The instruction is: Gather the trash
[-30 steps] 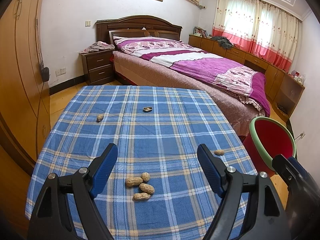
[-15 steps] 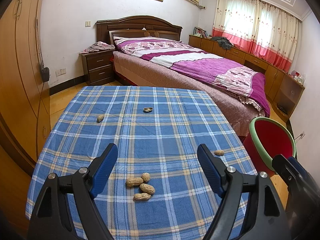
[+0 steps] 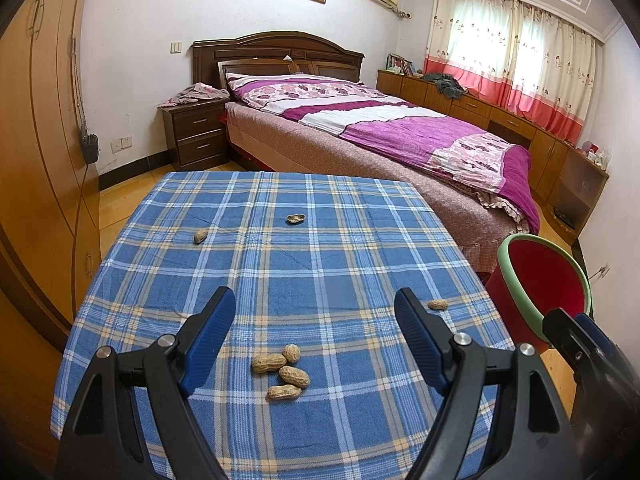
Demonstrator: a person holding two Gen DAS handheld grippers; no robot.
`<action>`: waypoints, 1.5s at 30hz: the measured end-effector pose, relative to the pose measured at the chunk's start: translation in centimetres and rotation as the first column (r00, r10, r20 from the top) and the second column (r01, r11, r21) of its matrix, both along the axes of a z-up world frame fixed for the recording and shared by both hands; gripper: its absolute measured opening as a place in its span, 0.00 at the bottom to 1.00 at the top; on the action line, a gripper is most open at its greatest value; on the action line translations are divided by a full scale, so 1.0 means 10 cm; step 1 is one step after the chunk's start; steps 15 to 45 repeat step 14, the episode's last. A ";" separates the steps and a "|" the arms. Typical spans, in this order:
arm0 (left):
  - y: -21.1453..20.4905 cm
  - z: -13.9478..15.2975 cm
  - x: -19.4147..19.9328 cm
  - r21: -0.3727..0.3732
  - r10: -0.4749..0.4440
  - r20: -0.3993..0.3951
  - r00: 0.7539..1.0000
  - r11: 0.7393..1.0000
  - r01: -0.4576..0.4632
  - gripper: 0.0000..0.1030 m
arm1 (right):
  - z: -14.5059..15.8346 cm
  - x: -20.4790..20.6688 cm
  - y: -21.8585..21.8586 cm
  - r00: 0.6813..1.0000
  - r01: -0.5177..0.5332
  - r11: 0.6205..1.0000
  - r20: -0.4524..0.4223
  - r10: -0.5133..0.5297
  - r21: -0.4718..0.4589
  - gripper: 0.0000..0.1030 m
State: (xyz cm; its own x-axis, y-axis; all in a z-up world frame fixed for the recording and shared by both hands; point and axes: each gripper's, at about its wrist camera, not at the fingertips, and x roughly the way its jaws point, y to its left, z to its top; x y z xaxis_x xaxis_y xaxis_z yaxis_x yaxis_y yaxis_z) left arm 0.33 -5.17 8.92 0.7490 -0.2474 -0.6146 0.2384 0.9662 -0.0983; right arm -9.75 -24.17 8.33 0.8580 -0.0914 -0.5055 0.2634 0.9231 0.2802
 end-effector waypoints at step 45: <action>0.01 0.00 0.00 0.000 0.003 -0.002 1.000 1.000 -0.003 0.79 | 0.00 -0.01 0.01 1.000 0.000 1.000 0.000 0.000 0.000 0.85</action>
